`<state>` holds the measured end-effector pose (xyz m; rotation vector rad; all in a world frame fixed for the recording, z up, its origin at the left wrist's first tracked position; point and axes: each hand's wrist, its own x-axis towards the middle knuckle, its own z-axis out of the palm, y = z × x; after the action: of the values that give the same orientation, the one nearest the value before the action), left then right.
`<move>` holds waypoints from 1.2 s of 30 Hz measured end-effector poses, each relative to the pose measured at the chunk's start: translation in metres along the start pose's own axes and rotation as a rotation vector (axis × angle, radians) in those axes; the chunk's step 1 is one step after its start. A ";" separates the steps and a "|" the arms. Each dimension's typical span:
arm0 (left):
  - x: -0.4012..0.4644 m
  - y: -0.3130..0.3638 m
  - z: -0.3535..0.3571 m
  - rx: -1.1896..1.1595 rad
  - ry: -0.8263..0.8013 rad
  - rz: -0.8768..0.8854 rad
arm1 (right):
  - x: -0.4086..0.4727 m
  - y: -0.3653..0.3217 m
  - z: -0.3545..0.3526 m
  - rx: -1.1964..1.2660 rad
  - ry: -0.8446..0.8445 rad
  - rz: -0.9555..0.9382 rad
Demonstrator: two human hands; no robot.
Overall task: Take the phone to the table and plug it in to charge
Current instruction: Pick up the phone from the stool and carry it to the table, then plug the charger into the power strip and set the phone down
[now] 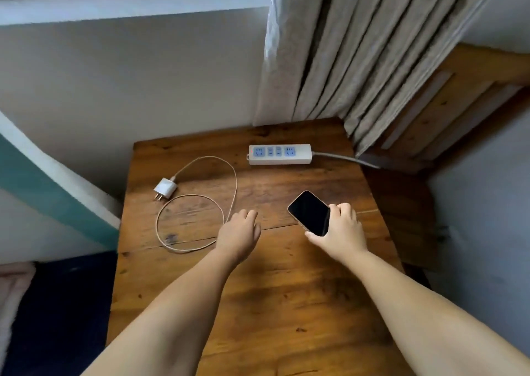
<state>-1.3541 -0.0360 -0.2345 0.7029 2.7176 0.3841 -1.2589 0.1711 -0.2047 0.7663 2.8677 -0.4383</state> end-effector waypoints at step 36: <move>-0.023 -0.086 0.054 0.047 0.187 -0.240 | 0.138 -0.141 0.079 0.146 -0.019 -0.505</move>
<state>-1.3519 -0.1106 -0.3065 0.3607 2.9521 0.3442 -1.4443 0.0942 -0.2739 0.0359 3.0139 -0.7116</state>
